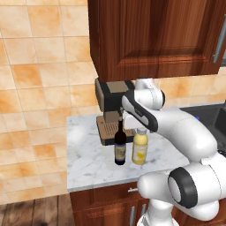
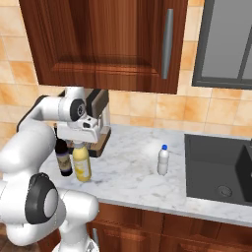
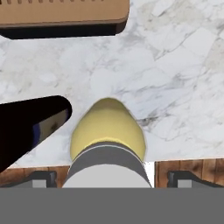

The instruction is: Place the drinks on the dining counter in a tight cluster.

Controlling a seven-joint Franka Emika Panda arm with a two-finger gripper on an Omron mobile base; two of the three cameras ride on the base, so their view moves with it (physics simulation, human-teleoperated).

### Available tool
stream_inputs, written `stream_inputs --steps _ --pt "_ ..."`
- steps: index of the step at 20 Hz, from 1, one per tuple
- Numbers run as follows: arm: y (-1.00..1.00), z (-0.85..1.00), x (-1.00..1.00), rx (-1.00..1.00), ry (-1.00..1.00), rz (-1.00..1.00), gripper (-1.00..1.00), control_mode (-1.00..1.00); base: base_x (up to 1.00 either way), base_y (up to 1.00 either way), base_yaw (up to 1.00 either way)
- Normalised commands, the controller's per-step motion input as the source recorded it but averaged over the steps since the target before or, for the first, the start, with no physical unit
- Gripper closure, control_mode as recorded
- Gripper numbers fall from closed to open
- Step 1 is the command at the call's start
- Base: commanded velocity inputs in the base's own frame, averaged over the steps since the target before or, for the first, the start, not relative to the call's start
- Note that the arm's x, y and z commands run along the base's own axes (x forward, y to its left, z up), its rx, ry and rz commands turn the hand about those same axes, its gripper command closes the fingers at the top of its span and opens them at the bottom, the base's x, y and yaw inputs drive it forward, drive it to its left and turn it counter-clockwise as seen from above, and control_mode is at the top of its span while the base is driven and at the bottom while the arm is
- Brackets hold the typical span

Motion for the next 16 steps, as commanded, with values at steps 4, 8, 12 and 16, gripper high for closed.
stream_inputs --steps 4,8,12,16 --pt "0.01 -0.10 -0.03 0.00 -0.01 0.00 1.00 -1.00 0.00 0.00 0.00" --pt "0.03 -0.10 -0.06 0.00 -0.03 0.00 1.00 -1.00 0.00 0.00 0.00" --pt "0.03 0.04 -0.14 -0.02 -0.01 0.00 1.00 -1.00 0.00 0.00 0.00" --pt "0.00 0.40 -0.26 0.00 0.00 0.00 1.00 -1.00 0.00 0.00 0.00"
